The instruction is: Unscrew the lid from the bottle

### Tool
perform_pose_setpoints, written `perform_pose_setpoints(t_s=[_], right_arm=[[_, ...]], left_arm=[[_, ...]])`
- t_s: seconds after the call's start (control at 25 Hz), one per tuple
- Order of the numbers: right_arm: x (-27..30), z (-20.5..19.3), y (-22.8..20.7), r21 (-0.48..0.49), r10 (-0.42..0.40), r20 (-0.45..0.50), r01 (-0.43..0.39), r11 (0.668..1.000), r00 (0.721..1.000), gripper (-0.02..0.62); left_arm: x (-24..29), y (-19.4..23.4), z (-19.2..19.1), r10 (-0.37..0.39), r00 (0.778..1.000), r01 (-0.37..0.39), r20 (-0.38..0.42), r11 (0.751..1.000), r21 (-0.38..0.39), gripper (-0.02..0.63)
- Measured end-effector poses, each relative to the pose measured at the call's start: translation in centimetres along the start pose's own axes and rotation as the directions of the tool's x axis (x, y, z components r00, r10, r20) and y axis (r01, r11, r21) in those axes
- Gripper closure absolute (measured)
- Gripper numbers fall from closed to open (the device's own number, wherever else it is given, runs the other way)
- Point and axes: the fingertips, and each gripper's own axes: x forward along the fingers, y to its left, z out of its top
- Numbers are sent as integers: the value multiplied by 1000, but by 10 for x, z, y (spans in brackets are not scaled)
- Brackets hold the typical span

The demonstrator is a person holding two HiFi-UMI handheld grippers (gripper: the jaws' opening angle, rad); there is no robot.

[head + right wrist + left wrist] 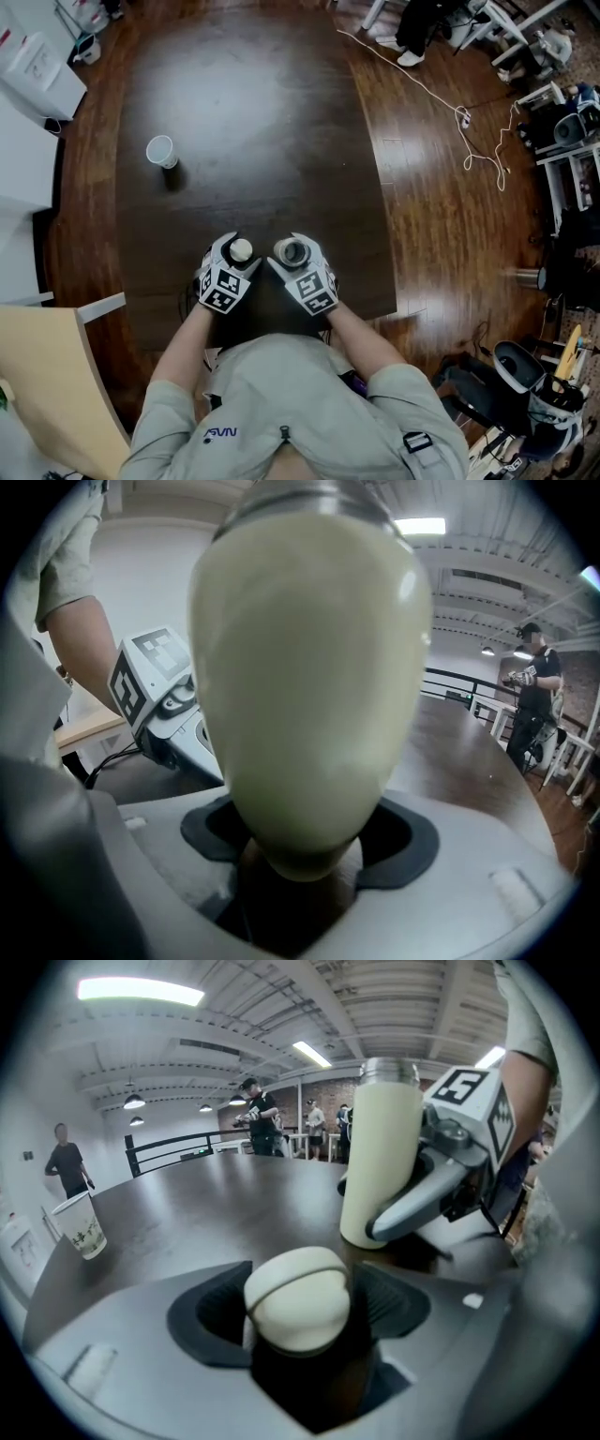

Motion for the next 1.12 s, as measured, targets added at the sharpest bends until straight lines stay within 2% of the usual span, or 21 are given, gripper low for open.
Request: perform_pose_setpoints(t_s=[0.12, 0.16, 0.28, 0.36, 0.52, 0.64, 0.76, 0.84, 0.88, 0.92, 1.04, 1.12], right_arm=[[4, -3, 0, 14, 17, -15, -17, 1000, 1000, 289], [4, -4, 1, 26, 26, -17, -25, 999, 1000, 270], [3, -7, 7, 70, 46, -34, -43, 997, 998, 236], [-5, -11, 9, 100, 40, -47, -35, 994, 998, 229], [-36, -19, 8, 211, -42, -46, 51, 976, 998, 229], [-67, -8, 17, 299, -120, -11, 118, 947, 993, 231], [-105, 19, 29, 340, -198, 57, 167, 926, 979, 406], [-130, 40, 40, 344, -233, 107, 184, 921, 967, 534], [-139, 49, 47, 344, -242, 130, 185, 921, 962, 565], [-145, 55, 55, 342, -244, 148, 181, 922, 959, 595], [-149, 64, 75, 339, -218, 183, 147, 929, 959, 595], [-149, 68, 73, 337, -201, 210, 122, 934, 957, 595]], left_arm=[[-4, 2, 6, -3, 1000, 4, 28, 1000, -16, 250], [-8, 3, 11, -4, 999, 5, 44, 1000, -20, 250], [-28, 8, 32, -6, 993, 8, 114, 1000, -24, 249], [-46, 14, 39, 9, 986, 0, 166, 998, -57, 249], [-100, 31, 47, 81, 950, -22, 303, 981, -191, 250], [-144, 33, 48, 122, 918, -12, 377, 959, -282, 341], [-184, 24, 53, 161, 894, -7, 419, 938, -345, 475], [-205, 11, 59, 177, 889, -18, 422, 935, -353, 574], [-212, 3, 61, 175, 889, -22, 422, 939, -343, 603], [-218, -5, 62, 169, 889, -22, 426, 944, -328, 603], [-227, -22, 66, 157, 877, -15, 454, 953, -301, 604], [-224, -29, 75, 160, 871, -13, 464, 953, -304, 604]])
